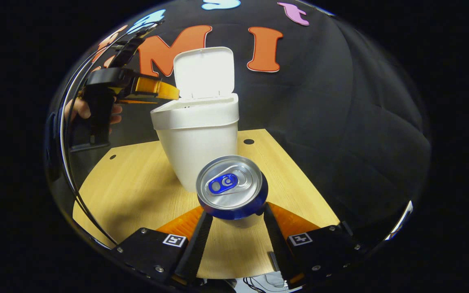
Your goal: Press the lid of the desktop garbage bin to open it, pick up the crumpled paper on the desktop and throw it into the bin, then pick up the pop can on the desktop and drop it into the bin, and finally close the garbage bin lid.
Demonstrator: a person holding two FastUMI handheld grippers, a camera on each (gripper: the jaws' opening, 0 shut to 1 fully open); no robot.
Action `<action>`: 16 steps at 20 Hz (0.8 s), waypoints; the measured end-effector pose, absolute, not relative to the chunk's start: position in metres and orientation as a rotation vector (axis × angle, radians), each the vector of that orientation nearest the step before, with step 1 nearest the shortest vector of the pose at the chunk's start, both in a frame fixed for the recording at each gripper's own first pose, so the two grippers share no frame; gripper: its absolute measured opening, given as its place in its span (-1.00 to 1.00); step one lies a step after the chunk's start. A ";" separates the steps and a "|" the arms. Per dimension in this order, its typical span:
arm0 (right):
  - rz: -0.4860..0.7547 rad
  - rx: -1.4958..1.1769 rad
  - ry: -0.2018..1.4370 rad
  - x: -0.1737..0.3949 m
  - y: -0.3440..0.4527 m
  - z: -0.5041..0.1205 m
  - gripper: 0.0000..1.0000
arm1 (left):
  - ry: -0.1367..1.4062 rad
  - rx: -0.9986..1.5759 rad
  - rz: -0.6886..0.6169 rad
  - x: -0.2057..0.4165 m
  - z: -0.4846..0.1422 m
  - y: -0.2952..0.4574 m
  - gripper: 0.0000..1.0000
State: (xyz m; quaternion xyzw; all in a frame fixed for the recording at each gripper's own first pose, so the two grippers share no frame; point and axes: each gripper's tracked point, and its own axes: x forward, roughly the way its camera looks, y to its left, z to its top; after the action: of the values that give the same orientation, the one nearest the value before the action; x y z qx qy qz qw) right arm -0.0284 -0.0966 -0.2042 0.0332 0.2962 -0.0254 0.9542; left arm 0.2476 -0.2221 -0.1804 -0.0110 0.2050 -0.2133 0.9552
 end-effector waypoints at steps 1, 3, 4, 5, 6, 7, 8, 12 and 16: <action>-0.040 0.061 0.590 -0.023 -0.095 -0.197 0.53 | 0.410 -0.028 -0.419 0.243 -0.180 -0.213 0.96; -0.011 0.049 0.568 -0.010 -0.087 -0.183 0.53 | 0.398 -0.036 -0.383 0.235 -0.179 -0.190 0.96; 0.031 0.042 0.544 -0.003 -0.080 -0.169 0.53 | 0.391 -0.031 -0.340 0.228 -0.183 -0.168 0.96; 0.054 0.042 0.530 -0.001 -0.077 -0.159 0.53 | 0.392 -0.027 -0.307 0.220 -0.187 -0.150 0.96; 0.068 0.038 0.521 0.004 -0.075 -0.151 0.53 | 0.393 -0.023 -0.286 0.214 -0.190 -0.137 0.96; 0.083 0.033 0.513 0.005 -0.072 -0.146 0.53 | 0.393 -0.015 -0.262 0.208 -0.193 -0.124 0.96; 0.095 0.028 0.503 0.009 -0.071 -0.139 0.53 | 0.394 -0.009 -0.237 0.203 -0.198 -0.111 0.96; 0.153 0.006 0.457 0.040 -0.062 -0.102 0.53 | 0.377 0.004 -0.098 0.172 -0.209 -0.040 0.96; 0.182 -0.003 0.405 0.062 -0.056 -0.073 0.52 | 0.347 -0.001 -0.003 0.150 -0.208 -0.002 0.96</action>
State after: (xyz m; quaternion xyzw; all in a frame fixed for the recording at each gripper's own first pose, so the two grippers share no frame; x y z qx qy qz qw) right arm 0.0624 -0.0563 -0.0731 -0.0013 0.2009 0.0903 0.9754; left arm 0.1501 -0.0023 -0.2076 -0.0003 0.1725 -0.0013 0.9850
